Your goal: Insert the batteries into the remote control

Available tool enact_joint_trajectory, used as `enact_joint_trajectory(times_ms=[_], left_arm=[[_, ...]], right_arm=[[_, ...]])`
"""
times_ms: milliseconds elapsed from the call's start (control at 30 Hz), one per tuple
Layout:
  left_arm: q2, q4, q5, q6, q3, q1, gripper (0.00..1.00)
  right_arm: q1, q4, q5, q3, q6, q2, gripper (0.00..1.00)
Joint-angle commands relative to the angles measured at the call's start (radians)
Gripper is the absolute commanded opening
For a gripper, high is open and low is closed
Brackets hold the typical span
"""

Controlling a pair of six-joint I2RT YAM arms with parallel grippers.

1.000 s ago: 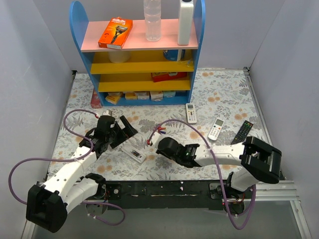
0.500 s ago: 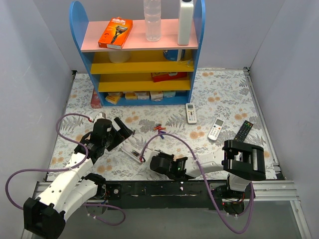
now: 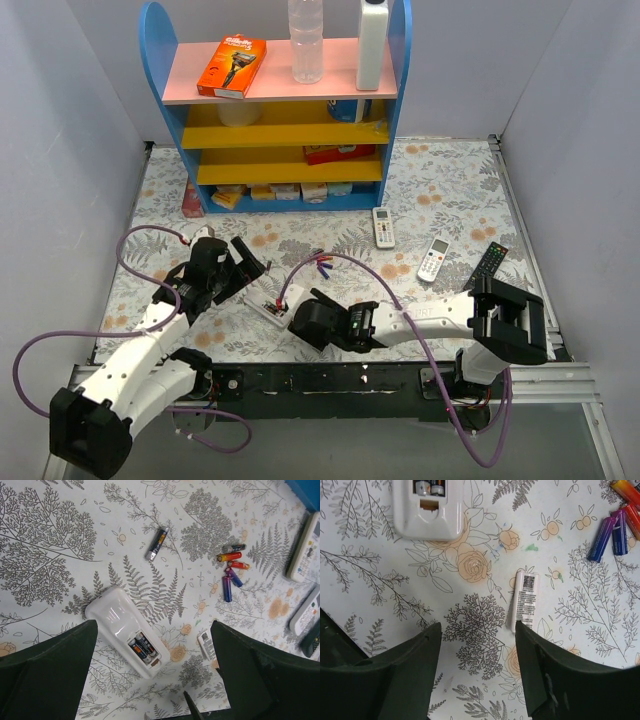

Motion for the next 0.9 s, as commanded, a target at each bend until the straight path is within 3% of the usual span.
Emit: enact_joint_trajectory(times_ms=[0, 233, 500, 867], left_arm=[[0.068, 0.008, -0.006, 0.056, 0.037, 0.006, 0.98], [0.218, 0.029, 0.029, 0.125, 0.067, 0.012, 0.98], [0.370, 0.050, 0.064, 0.191, 0.119, 0.048, 0.98], [0.519, 0.051, 0.134, 0.262, 0.153, 0.080, 0.93]], right_arm=[[-0.064, -0.183, -0.077, 0.088, 0.180, -0.068, 0.69], [-0.226, -0.297, -0.255, 0.128, 0.269, -0.086, 0.70], [-0.329, -0.302, -0.397, 0.150, 0.148, -0.044, 0.69], [-0.339, -0.329, -0.468, 0.216, 0.025, 0.065, 0.63]])
